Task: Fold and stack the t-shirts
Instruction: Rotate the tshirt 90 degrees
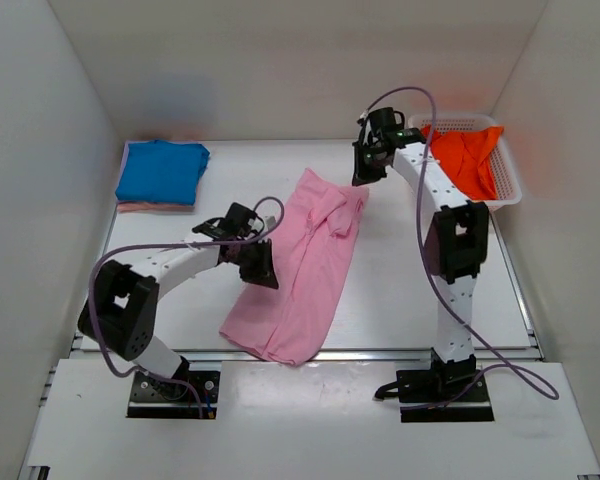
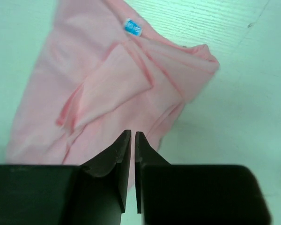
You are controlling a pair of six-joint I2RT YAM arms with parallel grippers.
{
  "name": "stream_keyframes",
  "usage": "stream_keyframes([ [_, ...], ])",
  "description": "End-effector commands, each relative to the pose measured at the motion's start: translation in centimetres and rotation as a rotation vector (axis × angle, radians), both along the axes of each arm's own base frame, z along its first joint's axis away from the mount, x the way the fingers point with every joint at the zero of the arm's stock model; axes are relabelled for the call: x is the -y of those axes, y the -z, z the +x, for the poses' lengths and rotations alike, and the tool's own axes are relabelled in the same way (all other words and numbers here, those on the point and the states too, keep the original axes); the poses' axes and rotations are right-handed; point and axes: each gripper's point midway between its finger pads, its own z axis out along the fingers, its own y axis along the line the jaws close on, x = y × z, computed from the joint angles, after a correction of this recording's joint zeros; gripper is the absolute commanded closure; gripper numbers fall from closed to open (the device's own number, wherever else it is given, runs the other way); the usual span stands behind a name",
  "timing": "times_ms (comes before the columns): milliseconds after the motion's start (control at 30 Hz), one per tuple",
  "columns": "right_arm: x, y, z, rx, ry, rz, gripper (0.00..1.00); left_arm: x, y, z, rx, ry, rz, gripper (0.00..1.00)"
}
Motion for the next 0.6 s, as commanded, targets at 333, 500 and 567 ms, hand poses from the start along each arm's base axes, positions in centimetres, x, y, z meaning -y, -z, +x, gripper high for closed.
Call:
stream_keyframes([
  [333, -7.6, -3.3, -21.7, 0.113, -0.163, 0.275, 1.0, 2.6, -9.5, 17.2, 0.401, -0.053, 0.013, 0.99],
  [500, -11.3, 0.3, -29.7, 0.009, -0.25, 0.419, 1.0, 5.4, -6.0, 21.4, 0.393, -0.056, 0.007, 1.0],
  [567, -11.7, 2.2, -31.9, -0.059, -0.297, 0.438, 1.0, 6.2, -5.2, 22.9, 0.392, -0.063, 0.004, 1.0],
])
